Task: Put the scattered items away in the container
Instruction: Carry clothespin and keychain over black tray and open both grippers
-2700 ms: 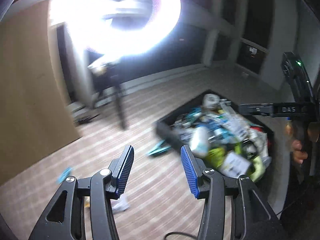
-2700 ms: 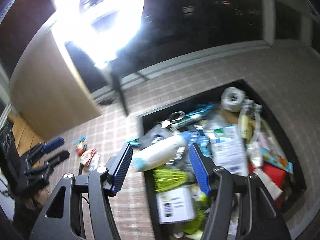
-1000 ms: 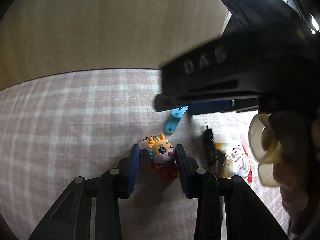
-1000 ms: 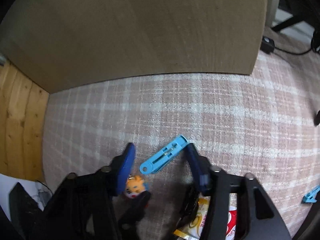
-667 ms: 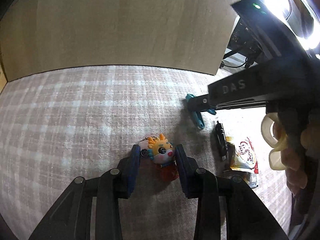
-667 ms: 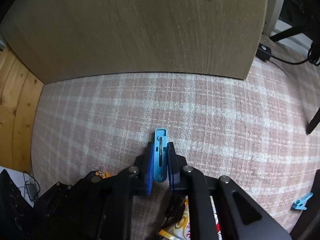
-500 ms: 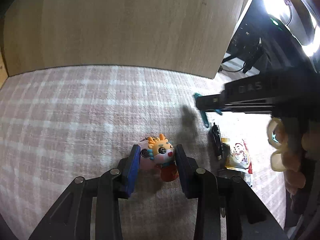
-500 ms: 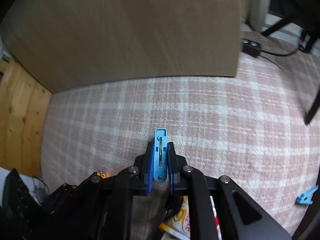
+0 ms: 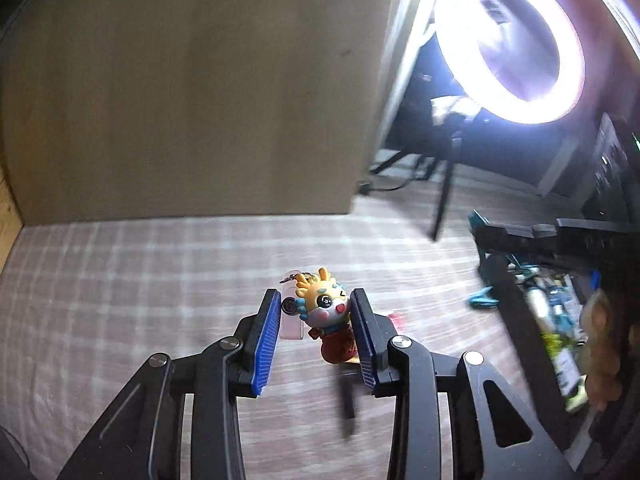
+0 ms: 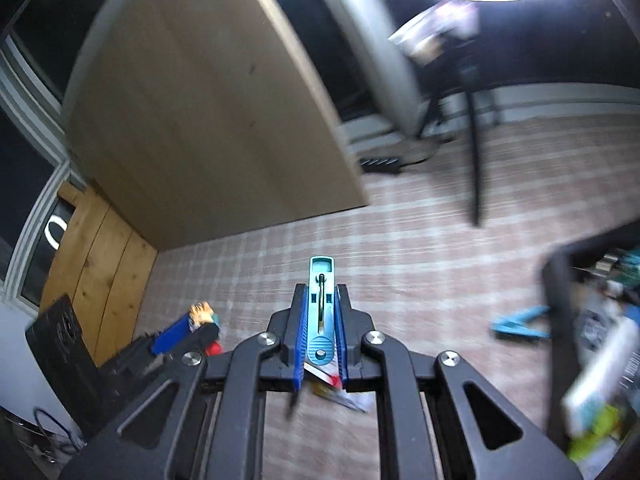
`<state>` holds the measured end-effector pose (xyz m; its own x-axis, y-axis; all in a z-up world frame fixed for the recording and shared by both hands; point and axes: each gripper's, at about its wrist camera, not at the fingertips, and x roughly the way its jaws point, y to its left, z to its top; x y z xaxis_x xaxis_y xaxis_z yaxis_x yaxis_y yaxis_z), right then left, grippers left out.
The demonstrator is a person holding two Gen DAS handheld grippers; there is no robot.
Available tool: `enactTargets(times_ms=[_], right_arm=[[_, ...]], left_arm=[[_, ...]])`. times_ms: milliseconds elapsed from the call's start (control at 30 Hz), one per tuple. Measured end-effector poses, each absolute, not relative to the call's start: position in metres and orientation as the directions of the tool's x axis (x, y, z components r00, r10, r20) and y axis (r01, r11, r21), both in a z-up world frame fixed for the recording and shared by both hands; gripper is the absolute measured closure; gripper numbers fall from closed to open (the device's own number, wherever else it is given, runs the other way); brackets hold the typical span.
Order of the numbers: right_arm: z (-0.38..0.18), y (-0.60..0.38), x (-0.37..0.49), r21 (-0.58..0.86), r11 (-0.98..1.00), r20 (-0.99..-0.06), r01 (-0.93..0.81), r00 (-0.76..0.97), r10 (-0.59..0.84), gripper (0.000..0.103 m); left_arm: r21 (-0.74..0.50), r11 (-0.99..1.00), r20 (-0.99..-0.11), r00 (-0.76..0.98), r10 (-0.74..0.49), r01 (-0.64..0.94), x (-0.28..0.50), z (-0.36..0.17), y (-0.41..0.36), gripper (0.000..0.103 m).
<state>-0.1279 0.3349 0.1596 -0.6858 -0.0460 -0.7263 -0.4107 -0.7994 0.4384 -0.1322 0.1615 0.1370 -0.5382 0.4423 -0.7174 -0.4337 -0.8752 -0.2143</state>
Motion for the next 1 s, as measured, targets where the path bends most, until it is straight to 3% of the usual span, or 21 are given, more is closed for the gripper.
enactTargets(times_ms=[433, 1000], right_arm=[[0.195, 0.413, 0.061, 0.272, -0.652, -0.71, -0.707, -0.605, 0.361, 0.091], [0.213, 0.445, 0.147, 0.135, -0.53, -0.662, -0.837, -0.474, 0.581, 0.091]], left_arm=[[-0.186, -0.697, -0.688, -0.414, 0.596, -0.693, -0.08, 0.164, 0.323, 0.07], [-0.191, -0.549, -0.666, -0.303, 0.681, -0.814, -0.04, 0.183, 0.441, 0.07]])
